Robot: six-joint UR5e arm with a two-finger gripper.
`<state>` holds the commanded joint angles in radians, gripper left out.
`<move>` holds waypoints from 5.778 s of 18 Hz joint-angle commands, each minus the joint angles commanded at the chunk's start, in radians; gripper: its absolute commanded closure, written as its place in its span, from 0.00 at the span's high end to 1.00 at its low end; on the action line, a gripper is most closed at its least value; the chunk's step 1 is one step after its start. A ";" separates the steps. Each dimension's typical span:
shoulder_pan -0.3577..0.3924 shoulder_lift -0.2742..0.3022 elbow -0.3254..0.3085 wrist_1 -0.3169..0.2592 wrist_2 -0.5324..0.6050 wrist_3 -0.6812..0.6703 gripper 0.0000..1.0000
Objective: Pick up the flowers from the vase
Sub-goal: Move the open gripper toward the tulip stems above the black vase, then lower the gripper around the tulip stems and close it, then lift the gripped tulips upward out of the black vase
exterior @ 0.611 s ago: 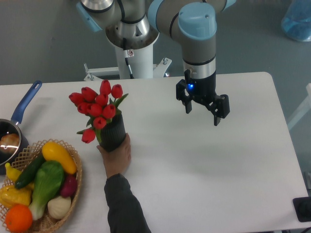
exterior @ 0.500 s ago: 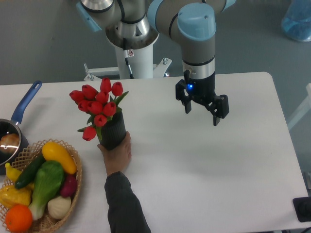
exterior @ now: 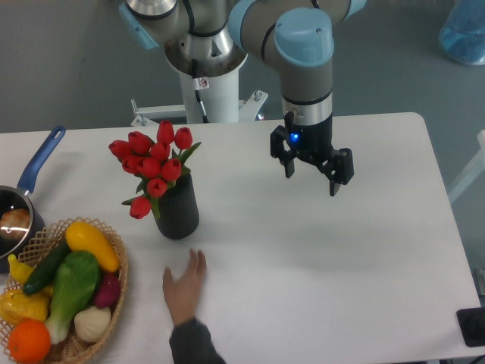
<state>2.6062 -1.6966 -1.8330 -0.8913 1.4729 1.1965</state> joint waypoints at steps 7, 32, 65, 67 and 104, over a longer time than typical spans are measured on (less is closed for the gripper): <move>0.011 0.037 -0.049 0.002 -0.098 0.040 1.00; -0.031 0.146 -0.147 -0.181 -0.608 0.282 1.00; -0.035 0.166 -0.258 -0.181 -0.718 0.310 0.00; -0.035 0.176 -0.262 -0.181 -0.718 0.310 0.00; 0.083 0.195 0.030 -0.267 -1.045 -0.138 0.00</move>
<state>2.6891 -1.5017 -1.8026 -1.1581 0.4280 1.0586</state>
